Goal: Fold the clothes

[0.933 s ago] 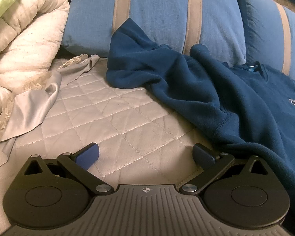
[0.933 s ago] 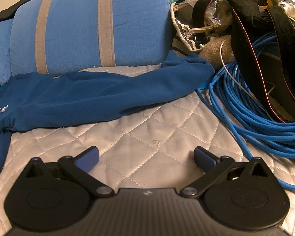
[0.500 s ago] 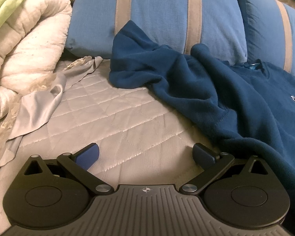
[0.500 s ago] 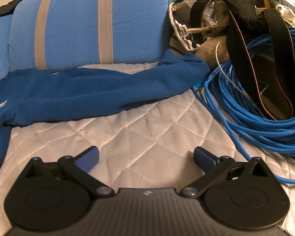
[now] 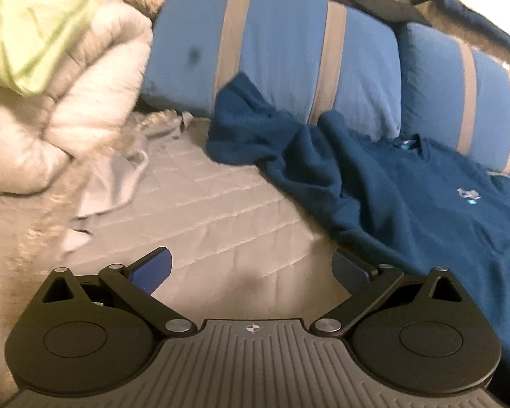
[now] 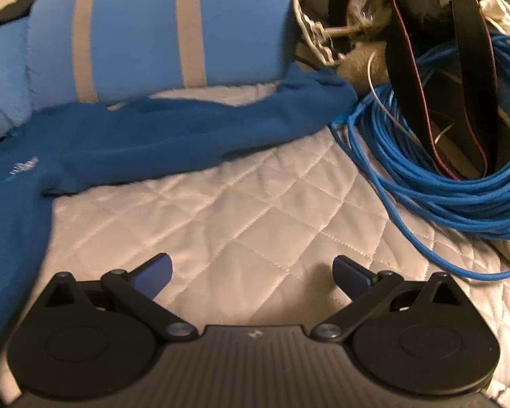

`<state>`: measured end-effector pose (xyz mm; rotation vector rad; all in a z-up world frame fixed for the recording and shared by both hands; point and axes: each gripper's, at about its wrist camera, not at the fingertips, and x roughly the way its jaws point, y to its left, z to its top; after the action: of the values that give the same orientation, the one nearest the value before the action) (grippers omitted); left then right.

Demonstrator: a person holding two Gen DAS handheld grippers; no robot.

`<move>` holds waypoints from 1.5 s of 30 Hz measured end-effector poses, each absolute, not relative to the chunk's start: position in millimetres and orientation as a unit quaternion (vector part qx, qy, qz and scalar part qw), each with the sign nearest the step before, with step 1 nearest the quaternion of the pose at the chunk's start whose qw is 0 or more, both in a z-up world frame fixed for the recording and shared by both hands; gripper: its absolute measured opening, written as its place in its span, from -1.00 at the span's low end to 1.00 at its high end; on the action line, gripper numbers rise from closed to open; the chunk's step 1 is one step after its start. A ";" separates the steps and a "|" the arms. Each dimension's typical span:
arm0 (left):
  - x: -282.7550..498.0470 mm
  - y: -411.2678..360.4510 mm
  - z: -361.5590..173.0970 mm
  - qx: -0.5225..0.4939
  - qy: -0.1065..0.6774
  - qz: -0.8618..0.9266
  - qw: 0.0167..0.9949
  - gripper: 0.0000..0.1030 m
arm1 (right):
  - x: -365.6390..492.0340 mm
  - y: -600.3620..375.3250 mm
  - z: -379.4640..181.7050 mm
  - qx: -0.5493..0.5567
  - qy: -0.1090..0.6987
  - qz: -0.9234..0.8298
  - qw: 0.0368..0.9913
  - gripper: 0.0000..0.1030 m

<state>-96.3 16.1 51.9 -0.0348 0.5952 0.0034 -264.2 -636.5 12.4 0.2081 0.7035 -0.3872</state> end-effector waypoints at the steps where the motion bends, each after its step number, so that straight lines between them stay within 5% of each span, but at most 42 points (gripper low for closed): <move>1: -102.6 18.4 57.9 -0.019 0.292 0.000 0.956 0.99 | -268.7 -634.2 18.2 0.103 0.339 -0.181 0.918 0.99; 13: -163.1 17.5 120.5 -0.055 0.255 -0.045 0.964 0.99 | -307.0 -589.8 95.3 0.123 0.322 -0.044 0.938 0.99; 23: -198.8 -9.8 132.8 -0.064 0.266 -0.103 0.956 0.99 | -334.2 -569.4 98.5 0.246 0.402 0.041 0.881 0.94; 28: -211.8 -15.8 129.1 -0.082 0.268 -0.117 0.953 0.99 | -347.8 -563.0 91.9 0.306 0.410 0.072 0.856 0.50; 38: -212.7 -12.9 116.1 -0.177 0.313 -0.140 0.923 0.99 | -358.3 -549.7 75.8 0.347 0.422 0.083 0.833 0.04; 43: -205.5 -9.6 102.0 -0.253 0.359 -0.160 0.884 0.95 | -360.5 -550.5 75.1 0.378 0.416 0.104 0.821 -0.62; 45: -202.0 -11.7 95.8 -0.260 0.385 -0.165 0.870 0.73 | -361.7 -549.1 79.5 0.372 0.414 0.099 0.825 -0.76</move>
<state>-202.0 -11.7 95.8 -0.5443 0.8062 -0.3459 -361.7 -549.1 79.5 0.7906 0.8801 0.2111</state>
